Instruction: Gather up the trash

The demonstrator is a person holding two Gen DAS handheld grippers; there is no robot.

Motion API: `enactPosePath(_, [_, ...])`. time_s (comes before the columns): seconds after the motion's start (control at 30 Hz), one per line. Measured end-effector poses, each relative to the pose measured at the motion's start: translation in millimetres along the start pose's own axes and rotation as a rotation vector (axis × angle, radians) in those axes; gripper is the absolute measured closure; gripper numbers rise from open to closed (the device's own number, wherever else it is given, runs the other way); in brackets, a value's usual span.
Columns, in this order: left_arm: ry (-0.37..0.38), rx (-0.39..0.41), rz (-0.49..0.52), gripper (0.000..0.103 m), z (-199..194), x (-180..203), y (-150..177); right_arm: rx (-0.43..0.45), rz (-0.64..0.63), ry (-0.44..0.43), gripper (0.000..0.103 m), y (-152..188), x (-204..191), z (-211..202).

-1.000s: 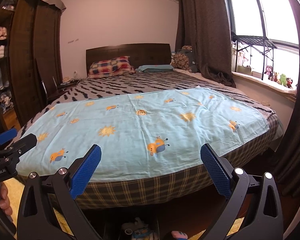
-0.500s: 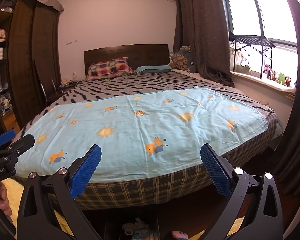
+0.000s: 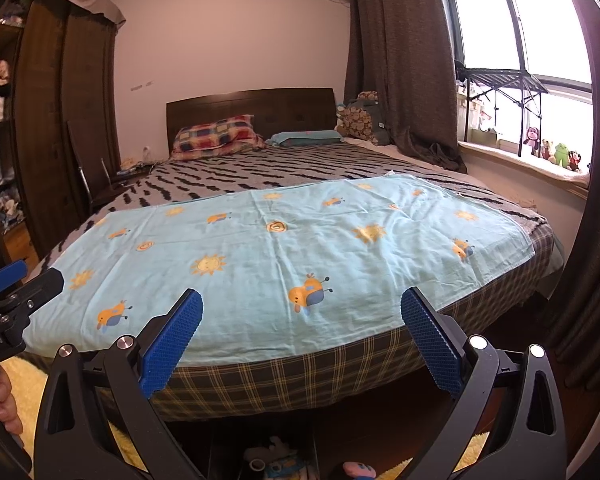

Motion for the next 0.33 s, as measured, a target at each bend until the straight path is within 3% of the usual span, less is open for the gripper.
enactPosePath(0.33, [0.022,-0.017,-0.019,0.008,1.4,-1.7,-0.7,-0.002,0.0,-0.002,0.003,1.6,1.0,1.5])
Point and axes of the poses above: each gripper's, at about its wrist camera, not at the fingertips, and z roughly the way its jaws point, x to its right, y to its underside, the point moved 4 cm from there along z, roughly the way its jaws point, and after that the axes turned 8 degrees about z, right-handed, at the moved point
